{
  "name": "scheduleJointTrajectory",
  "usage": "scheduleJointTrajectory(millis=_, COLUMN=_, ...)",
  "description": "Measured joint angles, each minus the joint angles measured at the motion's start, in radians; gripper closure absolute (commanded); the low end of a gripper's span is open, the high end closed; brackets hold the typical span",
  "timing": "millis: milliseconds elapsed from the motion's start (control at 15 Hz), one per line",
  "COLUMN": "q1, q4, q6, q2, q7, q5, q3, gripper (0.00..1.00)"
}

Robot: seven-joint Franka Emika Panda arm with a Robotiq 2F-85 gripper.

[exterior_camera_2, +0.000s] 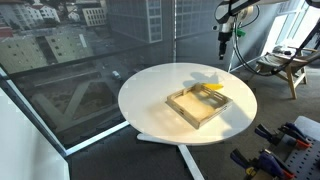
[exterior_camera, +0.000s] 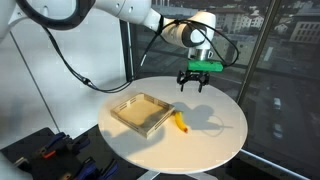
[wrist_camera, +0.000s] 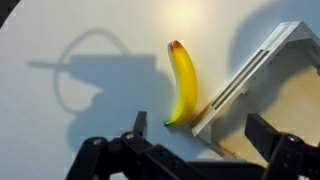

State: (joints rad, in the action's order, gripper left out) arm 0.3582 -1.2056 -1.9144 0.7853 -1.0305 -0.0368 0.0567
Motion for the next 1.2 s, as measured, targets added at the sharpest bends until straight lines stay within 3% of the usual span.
scheduleJointTrajectory(millis=600, q1=-0.001, q4=0.006, q6=0.0, q2=0.048, q7=-0.093, q5=0.032, q3=-0.002, gripper=0.0)
scheduleJointTrajectory(millis=1200, q1=-0.001, q4=0.06, q6=-0.017, q2=0.11, q7=-0.108, q5=0.03, q3=-0.019, gripper=0.0)
